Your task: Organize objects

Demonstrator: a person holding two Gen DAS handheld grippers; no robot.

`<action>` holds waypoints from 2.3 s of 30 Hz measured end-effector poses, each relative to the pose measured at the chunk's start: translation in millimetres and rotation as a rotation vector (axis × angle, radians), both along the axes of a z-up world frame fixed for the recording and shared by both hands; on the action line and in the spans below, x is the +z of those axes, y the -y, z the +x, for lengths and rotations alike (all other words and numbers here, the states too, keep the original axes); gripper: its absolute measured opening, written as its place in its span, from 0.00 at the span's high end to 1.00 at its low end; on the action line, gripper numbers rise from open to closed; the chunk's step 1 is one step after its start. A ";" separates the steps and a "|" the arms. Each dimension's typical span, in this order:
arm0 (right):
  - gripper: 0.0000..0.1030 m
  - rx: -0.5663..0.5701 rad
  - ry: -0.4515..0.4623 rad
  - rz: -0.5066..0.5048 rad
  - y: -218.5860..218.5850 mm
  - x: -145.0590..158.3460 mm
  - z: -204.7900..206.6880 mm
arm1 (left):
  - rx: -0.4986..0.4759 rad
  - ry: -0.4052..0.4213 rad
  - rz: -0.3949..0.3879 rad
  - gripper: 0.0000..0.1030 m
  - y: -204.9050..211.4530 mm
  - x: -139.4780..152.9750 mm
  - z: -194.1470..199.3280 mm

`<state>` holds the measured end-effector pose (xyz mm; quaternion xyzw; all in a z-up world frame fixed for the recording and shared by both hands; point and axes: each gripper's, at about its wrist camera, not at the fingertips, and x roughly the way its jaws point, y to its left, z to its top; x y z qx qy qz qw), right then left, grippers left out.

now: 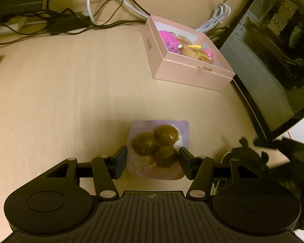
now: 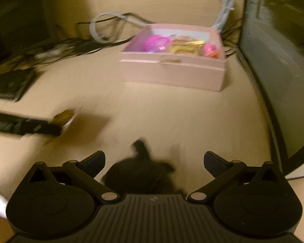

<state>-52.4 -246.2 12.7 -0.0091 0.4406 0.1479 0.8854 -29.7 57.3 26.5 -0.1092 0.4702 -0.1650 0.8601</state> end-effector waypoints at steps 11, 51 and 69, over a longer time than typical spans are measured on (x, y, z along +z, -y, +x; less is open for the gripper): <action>0.34 0.066 -0.016 -0.100 -12.5 -19.5 -6.5 | -0.025 -0.033 -0.002 0.42 8.6 -10.9 13.4; 0.35 -0.163 0.144 -0.035 39.6 28.9 22.6 | -0.203 0.198 0.116 0.37 136.3 1.6 196.2; 0.35 -0.247 0.291 0.132 20.7 92.3 158.8 | 0.126 0.169 -0.103 0.38 20.5 15.6 116.1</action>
